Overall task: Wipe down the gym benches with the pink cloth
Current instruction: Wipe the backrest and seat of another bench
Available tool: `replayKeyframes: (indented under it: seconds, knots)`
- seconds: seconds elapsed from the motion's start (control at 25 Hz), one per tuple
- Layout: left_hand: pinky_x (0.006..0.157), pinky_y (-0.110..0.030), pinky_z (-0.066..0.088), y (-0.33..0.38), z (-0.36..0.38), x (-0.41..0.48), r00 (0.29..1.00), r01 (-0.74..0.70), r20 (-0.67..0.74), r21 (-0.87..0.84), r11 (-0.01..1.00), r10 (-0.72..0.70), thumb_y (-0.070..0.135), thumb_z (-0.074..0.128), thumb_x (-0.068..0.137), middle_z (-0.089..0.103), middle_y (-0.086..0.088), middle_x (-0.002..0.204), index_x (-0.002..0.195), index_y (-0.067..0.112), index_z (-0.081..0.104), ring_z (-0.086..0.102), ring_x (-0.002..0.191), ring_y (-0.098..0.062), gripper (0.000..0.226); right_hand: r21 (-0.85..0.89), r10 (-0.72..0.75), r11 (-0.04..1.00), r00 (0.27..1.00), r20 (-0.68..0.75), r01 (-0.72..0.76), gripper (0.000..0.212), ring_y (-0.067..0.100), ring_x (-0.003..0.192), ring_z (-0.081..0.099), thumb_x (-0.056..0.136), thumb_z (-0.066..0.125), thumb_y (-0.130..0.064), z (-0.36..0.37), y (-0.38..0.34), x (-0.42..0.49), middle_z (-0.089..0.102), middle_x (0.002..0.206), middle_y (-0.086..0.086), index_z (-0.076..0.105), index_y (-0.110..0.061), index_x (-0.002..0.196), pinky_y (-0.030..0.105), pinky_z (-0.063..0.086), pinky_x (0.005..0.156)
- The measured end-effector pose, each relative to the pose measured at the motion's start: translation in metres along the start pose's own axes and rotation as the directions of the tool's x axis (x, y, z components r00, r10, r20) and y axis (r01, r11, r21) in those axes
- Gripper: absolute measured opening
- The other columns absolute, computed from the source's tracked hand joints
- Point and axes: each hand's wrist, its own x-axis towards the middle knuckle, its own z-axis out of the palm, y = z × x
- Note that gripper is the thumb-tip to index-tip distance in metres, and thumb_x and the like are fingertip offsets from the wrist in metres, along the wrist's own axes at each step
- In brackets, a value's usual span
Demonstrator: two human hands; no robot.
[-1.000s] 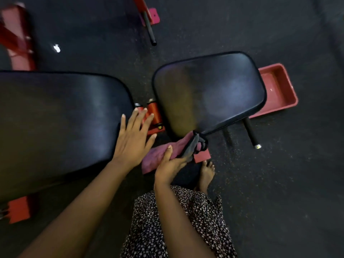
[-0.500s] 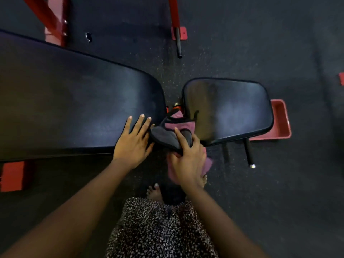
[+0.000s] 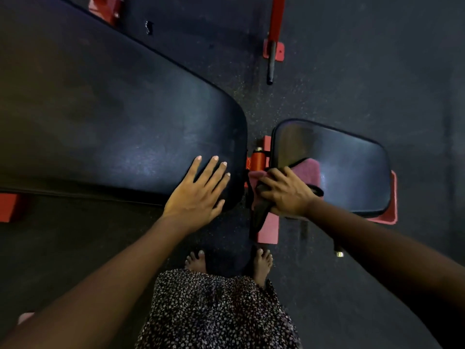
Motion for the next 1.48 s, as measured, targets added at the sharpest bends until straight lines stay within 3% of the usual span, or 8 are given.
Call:
replayKeyframes:
  seconds: [0.16, 0.36, 0.48, 0.64, 0.92, 1.12, 1.24, 1.48]
  knots:
    - [0.114, -0.054, 0.004, 0.002, 0.003, 0.0, 0.999, 0.015, 0.039, 0.028, 0.999, -0.016, 0.047, 0.016, 0.092, 0.024, -0.013, 0.153, 0.145, 0.013, 0.022, 0.016, 0.144, -0.032, 0.063, 0.049, 0.12, 0.991, 0.993, 0.013, -0.121, 0.043, 0.034, 0.101, 0.054, 0.062, 0.066, -0.047, -0.017, 0.04, 0.03, 0.06, 0.124, 0.007, 0.07, -0.028, 0.099, 0.041, 0.042, 0.078]
    - [0.114, -0.05, 0.014, 0.014, -0.008, 0.006, 0.982, 0.185, 0.003, -0.155, 0.97, -0.187, 0.045, 0.024, 0.088, 0.045, -0.007, 0.144, 0.135, 0.017, 0.047, 0.032, 0.139, -0.026, 0.059, 0.063, -0.06, 0.996, 0.998, 0.007, 0.059, 0.06, 0.034, 0.116, 0.048, 0.064, 0.041, -0.063, 0.0, 0.046, 0.018, 0.055, 0.13, 0.007, 0.064, -0.032, 0.111, 0.048, 0.04, 0.09]
    - [0.116, -0.048, 0.016, 0.057, -0.028, 0.038, 0.869, 0.455, 0.046, -0.467, 0.758, -0.493, 0.041, 0.032, 0.086, 0.051, -0.007, 0.138, 0.131, 0.015, 0.051, 0.039, 0.135, -0.025, 0.055, 0.073, -0.092, 0.993, 0.996, -0.006, 0.092, 0.062, 0.028, 0.122, 0.038, 0.076, 0.043, -0.07, -0.003, 0.081, 0.042, 0.046, 0.134, 0.003, 0.053, -0.034, 0.126, 0.044, 0.031, 0.093]
    - [0.114, -0.042, 0.012, 0.115, -0.034, 0.105, 0.778, 0.54, 0.135, -0.642, 0.544, -0.614, 0.041, 0.031, 0.087, 0.044, -0.006, 0.143, 0.137, 0.015, 0.043, 0.033, 0.138, -0.023, 0.058, 0.1, -0.109, 0.988, 0.993, -0.049, 0.114, 0.063, 0.027, 0.12, 0.038, 0.08, 0.042, -0.07, -0.003, 0.134, 0.079, 0.047, 0.132, 0.005, 0.051, -0.033, 0.13, 0.042, 0.031, 0.094]
    - [0.11, -0.048, 0.03, 0.169, -0.024, 0.211, 0.824, 0.506, 0.086, -0.556, 0.66, -0.559, 0.04, 0.036, 0.086, 0.049, -0.008, 0.139, 0.133, 0.014, 0.047, 0.04, 0.134, -0.025, 0.055, 0.41, 0.012, 0.912, 1.0, 0.012, -0.016, 0.063, 0.028, 0.122, 0.048, 0.081, 0.05, -0.063, 0.009, 0.205, 0.097, 0.053, 0.133, 0.006, 0.044, -0.03, 0.133, 0.039, 0.038, 0.095]
    - [0.113, -0.044, 0.007, 0.193, -0.02, 0.242, 0.835, 0.469, 0.04, -0.571, 0.674, -0.548, 0.04, 0.034, 0.089, 0.038, -0.008, 0.147, 0.142, 0.017, 0.031, 0.017, 0.139, -0.022, 0.058, 0.649, 0.093, 0.751, 0.993, 0.078, -0.122, 0.062, 0.03, 0.117, 0.052, 0.082, 0.053, -0.058, 0.045, 0.252, 0.058, 0.056, 0.131, 0.009, 0.037, -0.034, 0.138, 0.04, 0.042, 0.097]
    - [0.113, -0.045, 0.007, 0.218, -0.028, 0.263, 0.861, 0.416, 0.006, -0.583, 0.698, -0.508, 0.04, 0.033, 0.09, 0.039, -0.007, 0.147, 0.142, 0.019, 0.03, 0.018, 0.138, -0.022, 0.057, 0.727, 0.126, 0.655, 0.978, 0.164, -0.206, 0.063, 0.029, 0.114, 0.054, 0.085, 0.051, -0.057, 0.075, 0.28, 0.019, 0.057, 0.129, 0.012, 0.034, -0.034, 0.141, 0.041, 0.043, 0.098]
    - [0.112, -0.047, 0.009, 0.269, -0.037, 0.292, 0.948, 0.232, -0.065, -0.533, 0.814, -0.313, 0.042, 0.034, 0.089, 0.041, -0.007, 0.145, 0.141, 0.018, 0.033, 0.022, 0.137, -0.025, 0.057, 0.724, 0.265, 0.625, 0.952, 0.155, -0.292, 0.054, 0.03, 0.117, 0.053, 0.086, 0.055, -0.05, 0.116, 0.307, -0.06, 0.057, 0.13, 0.009, 0.044, -0.027, 0.133, 0.039, 0.042, 0.096]
